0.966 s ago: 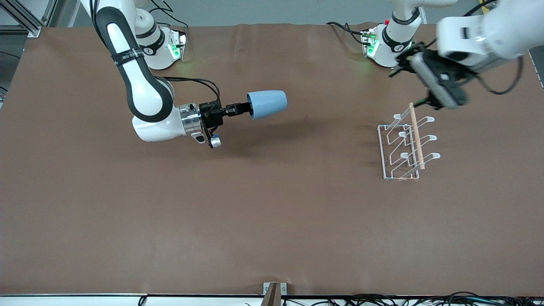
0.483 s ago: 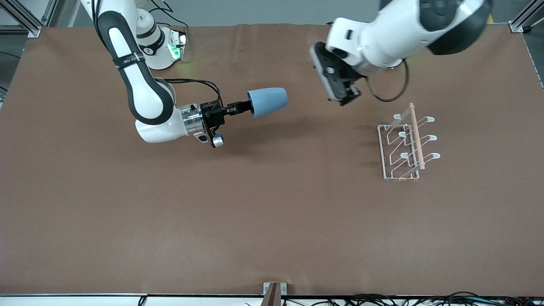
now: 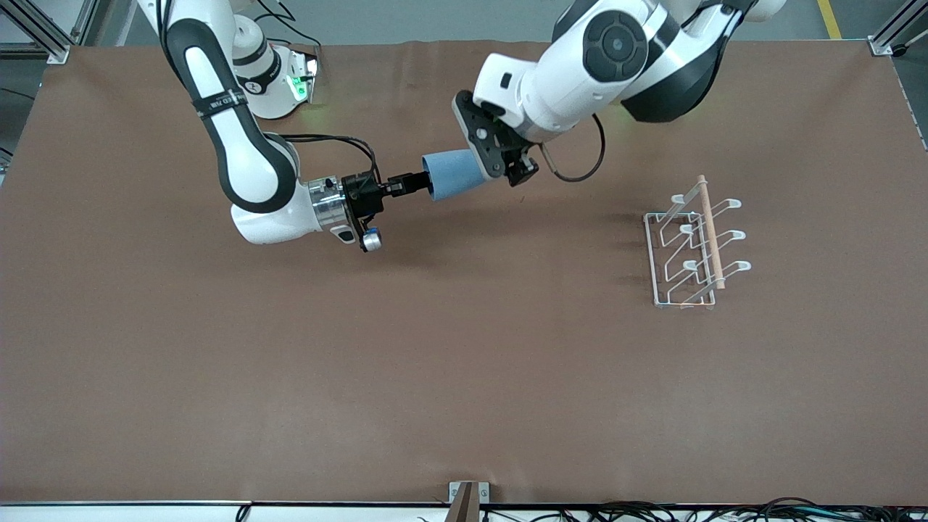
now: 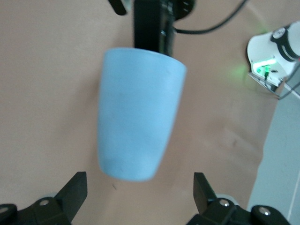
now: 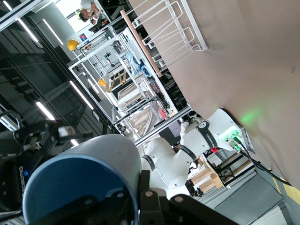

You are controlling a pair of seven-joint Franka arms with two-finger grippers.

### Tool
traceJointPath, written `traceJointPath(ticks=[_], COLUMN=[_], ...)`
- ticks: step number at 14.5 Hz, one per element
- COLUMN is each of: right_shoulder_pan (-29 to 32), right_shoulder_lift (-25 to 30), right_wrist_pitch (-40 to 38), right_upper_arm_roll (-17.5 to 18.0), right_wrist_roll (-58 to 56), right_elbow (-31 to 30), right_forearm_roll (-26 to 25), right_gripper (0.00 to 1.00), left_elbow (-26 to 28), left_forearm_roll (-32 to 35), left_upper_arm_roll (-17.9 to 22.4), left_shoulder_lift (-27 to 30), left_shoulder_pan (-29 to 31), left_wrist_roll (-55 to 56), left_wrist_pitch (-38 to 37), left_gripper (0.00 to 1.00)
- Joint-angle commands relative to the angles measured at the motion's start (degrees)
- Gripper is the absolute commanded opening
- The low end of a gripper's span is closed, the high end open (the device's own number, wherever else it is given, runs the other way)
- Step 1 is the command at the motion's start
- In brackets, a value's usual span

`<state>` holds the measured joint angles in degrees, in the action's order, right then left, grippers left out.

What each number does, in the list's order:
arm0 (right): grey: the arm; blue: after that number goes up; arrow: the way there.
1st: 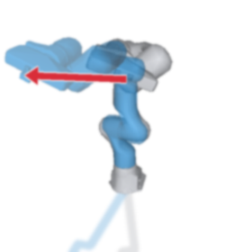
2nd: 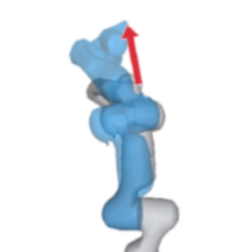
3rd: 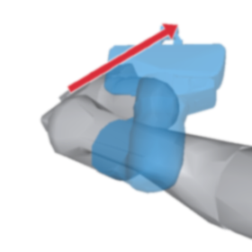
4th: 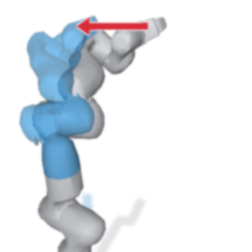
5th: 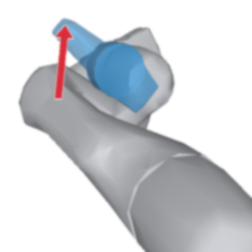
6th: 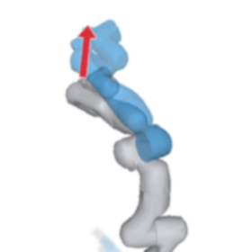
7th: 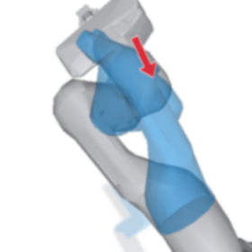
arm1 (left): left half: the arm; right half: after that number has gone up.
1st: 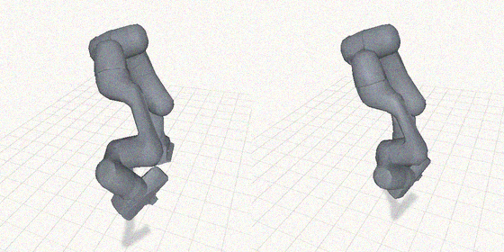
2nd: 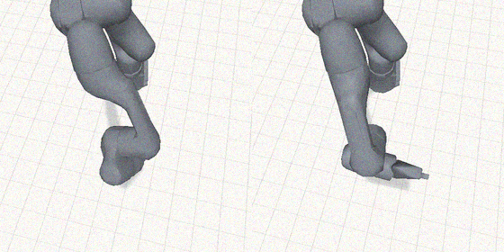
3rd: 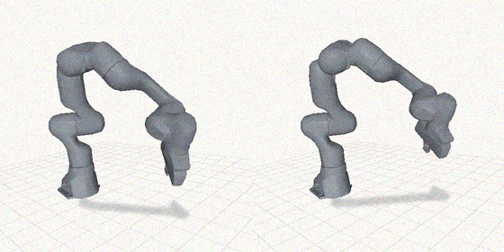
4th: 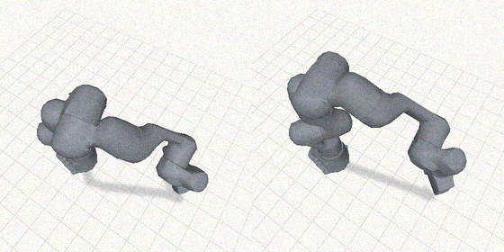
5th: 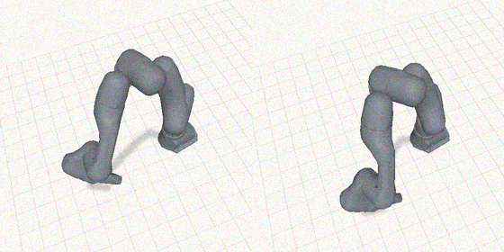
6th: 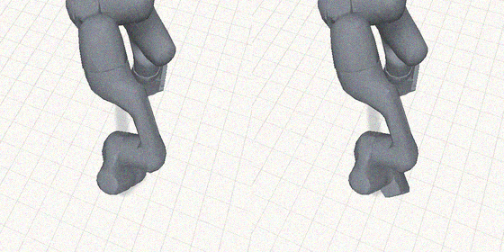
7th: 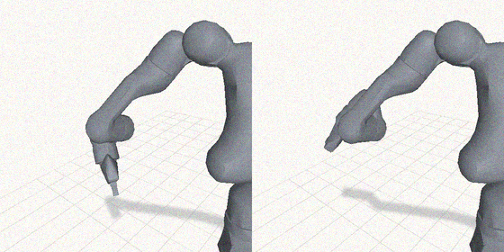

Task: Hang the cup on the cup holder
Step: 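Close the left gripper on the cup's base beside the right gripper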

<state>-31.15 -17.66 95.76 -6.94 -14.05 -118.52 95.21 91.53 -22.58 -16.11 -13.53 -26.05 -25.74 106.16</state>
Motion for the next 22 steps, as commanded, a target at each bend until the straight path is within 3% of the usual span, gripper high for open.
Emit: traceJointPath(ticks=[1, 8, 9, 10, 12, 13, 15, 19, 20, 21, 22], right_shoulder_pan=[-0.4, -0.5, -0.5, -0.4, -0.5, -0.6, -0.6, -0.6, -0.6, -0.5, -0.3], right_shoulder_lift=[0.4, 0.4, 0.4, 0.4, 0.4, 0.4, 0.4, 0.3, 0.3, 0.3, 0.3], right_wrist_pitch=[-0.5, -0.5, -0.5, -0.5, -0.4, -0.3, -0.3, -0.4, -0.4, -0.4, -0.4], right_upper_arm_roll=[-0.3, -0.3, -0.3, -0.3, -0.3, -0.3, -0.3, -0.3, -0.3, -0.3, -0.4], right_wrist_roll=[-0.9, -0.9, -0.9, -0.9, -0.9, -0.9, -0.9, -0.9, -0.7, -0.7, -0.7], right_elbow=[-0.7, -0.7, -0.7, -0.7, -0.7, -0.7, -0.7, -0.7, -0.7, -0.7, -0.7], right_forearm_roll=[1.7, 1.7, 1.7, 1.7, 2.4, 2.5, 2.8, 2.8, 2.8, 2.8, 2.8], right_gripper=[0.01, 0.01, 0.01, 0.01, 0.01, 0.01, 0.01, 0.04, 0.31, 0.72, 0.96], left_elbow=[-1.1, -1.2, -1.2, -1.2, -1.3, -1.3, -1.3, -2.5, -2.5, -2.5, -2.5], left_forearm_roll=[0.3, 0.3, 0.3, 0.4, 0.8, 1.5, 2.6, 3.7, 4.2, 5.1, 5.6], left_upper_arm_roll=[0.1, 0.0, 0.0, 0.1, 0.1, 0.1, 0.1, 0.1, 0.1, 0.1, 0.1], left_shoulder_lift=[-2.3, -4.7, -4.9, -5.3, -5.4, -5.4, -5.4, -5.4, -5.4, -5.4, -5.4], left_shoulder_pan=[-1.3, -3.1, -3.3, -3.5, -3.6, -3.7, -3.7, -3.2, -3.2, -3.2, -3.0], left_wrist_roll=[1.0, 0.4, 0.3, 0.1, 0.1, 0.1, 0.1, 0.0, 0.0, 0.0, -0.1], left_wrist_pitch=[3.8, 6.8, 7.0, 7.0, 7.0, 7.0, 7.0, 7.0, 7.0, 6.9, 6.8], left_gripper=[1.00, 1.00, 0.95, 0.76, 0.52, 0.48, 0.27, 0.20, 0.18, 0.18, 0.18])
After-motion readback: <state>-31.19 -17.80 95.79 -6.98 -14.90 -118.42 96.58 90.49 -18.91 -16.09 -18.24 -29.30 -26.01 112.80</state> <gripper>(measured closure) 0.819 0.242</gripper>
